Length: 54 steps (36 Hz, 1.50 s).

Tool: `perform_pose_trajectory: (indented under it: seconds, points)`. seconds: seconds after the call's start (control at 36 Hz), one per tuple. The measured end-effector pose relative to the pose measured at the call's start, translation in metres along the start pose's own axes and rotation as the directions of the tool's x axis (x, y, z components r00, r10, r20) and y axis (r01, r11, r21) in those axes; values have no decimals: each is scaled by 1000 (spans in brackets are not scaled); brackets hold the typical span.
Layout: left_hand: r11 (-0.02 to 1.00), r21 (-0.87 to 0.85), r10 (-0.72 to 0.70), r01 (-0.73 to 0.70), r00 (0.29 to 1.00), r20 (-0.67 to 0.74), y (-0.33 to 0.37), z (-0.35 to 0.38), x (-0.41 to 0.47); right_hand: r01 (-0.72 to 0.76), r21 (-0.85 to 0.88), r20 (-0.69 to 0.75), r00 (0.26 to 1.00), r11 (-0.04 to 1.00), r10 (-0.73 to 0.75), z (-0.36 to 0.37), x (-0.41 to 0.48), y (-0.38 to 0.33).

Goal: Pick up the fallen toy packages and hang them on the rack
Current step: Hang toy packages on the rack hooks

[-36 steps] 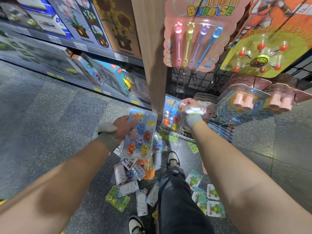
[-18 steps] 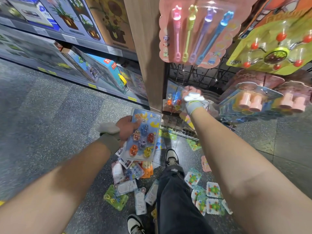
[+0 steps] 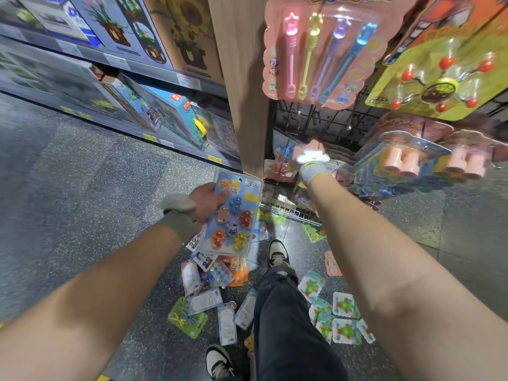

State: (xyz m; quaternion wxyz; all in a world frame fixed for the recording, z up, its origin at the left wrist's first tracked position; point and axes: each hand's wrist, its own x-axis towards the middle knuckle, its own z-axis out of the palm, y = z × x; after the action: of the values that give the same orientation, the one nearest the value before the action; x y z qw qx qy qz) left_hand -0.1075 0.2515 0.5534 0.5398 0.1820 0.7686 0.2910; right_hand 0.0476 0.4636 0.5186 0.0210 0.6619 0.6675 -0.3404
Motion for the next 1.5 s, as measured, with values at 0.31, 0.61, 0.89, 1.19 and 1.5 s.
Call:
perform_pose_trajectory:
  seconds: [0.31, 0.61, 0.89, 1.19, 1.5]
  points:
    - [999, 15, 43, -43, 999, 10, 3, -1, -26, -120, 189, 10, 993, 975, 121, -19, -50, 1]
    - [991, 98, 95, -95, 995, -2, 12, 7, -45, 28, 136, 69, 997, 990, -38, -24, -96, 6]
    - [996, 32, 88, -87, 996, -8, -1, 8, -44, 18, 365, 204, 974, 931, -99, -14, -133, 12]
    - [993, 41, 113, -112, 993, -20, 6, 8, -48, 5, 541, 218, 965, 841, -146, -6, -138, 25]
    - [996, 21, 86, -87, 995, 47, 21, 24, -55, 2, 533, 216, 966, 846, -138, 9, -122, 48]
